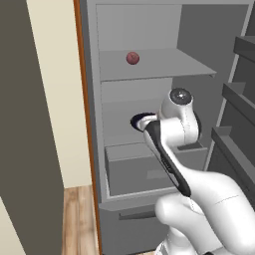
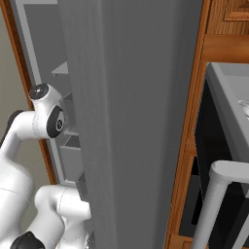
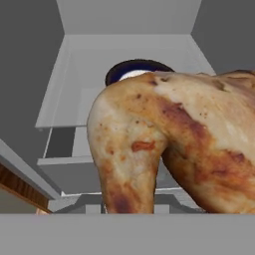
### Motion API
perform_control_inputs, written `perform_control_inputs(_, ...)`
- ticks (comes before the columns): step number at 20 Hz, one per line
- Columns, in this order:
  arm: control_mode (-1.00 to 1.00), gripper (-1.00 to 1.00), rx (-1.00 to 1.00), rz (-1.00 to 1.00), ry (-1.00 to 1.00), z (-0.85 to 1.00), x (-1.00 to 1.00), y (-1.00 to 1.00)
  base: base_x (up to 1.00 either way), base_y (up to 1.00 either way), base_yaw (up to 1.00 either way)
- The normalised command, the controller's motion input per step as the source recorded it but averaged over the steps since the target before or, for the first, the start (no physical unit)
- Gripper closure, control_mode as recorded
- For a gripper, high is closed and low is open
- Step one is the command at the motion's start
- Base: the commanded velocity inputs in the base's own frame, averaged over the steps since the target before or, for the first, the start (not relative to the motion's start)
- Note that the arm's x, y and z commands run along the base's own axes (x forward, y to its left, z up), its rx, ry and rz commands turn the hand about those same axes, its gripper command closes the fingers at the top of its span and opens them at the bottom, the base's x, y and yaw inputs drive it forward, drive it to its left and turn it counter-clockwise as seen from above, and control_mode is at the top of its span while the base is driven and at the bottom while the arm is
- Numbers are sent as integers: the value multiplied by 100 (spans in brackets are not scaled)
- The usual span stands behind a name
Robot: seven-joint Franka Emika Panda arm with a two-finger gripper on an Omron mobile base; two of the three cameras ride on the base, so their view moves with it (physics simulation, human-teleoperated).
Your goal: Transport the chicken drumstick from the fridge to the microwave and turn on the microwave.
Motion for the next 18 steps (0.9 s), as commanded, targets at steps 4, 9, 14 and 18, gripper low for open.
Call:
perform_control_inputs(4, -100, 100, 1, -4, 2, 13, -36, 3, 0, 0, 0)
perform_control_inputs(9, -100, 100, 0, -4, 3, 10, -33, 2, 0, 0, 0)
perform_control_inputs(14, -100, 100, 1, -4, 3, 13, -36, 0, 0, 0, 0)
perform_control_inputs(18, -100, 100, 1, -2, 4, 12, -30, 0, 0, 0, 0)
